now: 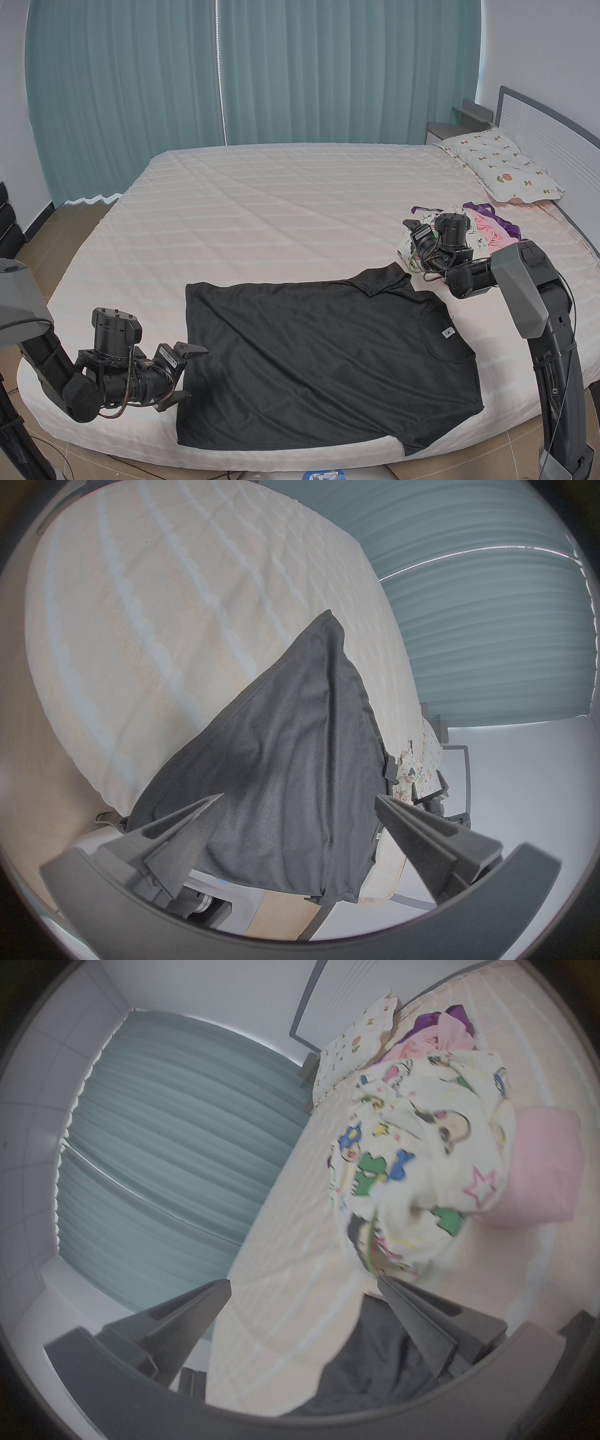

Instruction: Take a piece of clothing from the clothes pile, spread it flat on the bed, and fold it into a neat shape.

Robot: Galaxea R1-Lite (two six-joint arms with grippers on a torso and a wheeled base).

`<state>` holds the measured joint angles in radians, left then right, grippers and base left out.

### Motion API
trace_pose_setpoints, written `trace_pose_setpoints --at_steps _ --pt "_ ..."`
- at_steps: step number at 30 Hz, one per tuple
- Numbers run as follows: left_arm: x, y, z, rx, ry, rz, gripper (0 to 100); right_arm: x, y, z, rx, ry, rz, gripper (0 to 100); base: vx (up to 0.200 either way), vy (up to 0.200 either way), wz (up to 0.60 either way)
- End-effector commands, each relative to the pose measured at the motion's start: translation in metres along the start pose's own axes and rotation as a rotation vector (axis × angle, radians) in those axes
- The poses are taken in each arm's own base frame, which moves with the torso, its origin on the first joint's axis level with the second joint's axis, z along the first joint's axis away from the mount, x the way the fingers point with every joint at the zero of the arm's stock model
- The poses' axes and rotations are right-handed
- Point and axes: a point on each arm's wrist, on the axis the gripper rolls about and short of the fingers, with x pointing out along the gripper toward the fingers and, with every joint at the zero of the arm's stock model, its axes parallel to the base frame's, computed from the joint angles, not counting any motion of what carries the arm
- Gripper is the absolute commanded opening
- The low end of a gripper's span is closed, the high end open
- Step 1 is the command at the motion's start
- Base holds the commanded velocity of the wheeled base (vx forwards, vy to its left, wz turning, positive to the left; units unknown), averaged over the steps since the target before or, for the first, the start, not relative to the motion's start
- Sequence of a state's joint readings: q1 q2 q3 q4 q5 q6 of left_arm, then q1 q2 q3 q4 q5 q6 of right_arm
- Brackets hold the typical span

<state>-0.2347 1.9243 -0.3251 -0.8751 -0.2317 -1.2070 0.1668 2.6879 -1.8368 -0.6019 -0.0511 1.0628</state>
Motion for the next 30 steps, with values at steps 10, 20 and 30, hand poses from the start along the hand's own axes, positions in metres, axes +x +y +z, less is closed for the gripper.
trace_pose_setpoints --at_steps 10,20,30 --pt "-0.003 0.002 0.0 0.013 -0.007 0.002 100 -0.078 0.014 -0.004 -0.205 0.064 -0.039 100 0.0 0.0 0.0" --pt "-0.01 0.004 -0.005 0.023 0.001 0.002 100 -0.204 -0.014 -0.013 -0.315 0.144 -0.115 100 0.0 0.0 0.0" --pt "-0.015 0.0 -0.012 0.055 0.017 -0.011 100 -0.278 -0.066 -0.032 -0.301 0.22 -0.182 100 -0.1 0.0 0.0"
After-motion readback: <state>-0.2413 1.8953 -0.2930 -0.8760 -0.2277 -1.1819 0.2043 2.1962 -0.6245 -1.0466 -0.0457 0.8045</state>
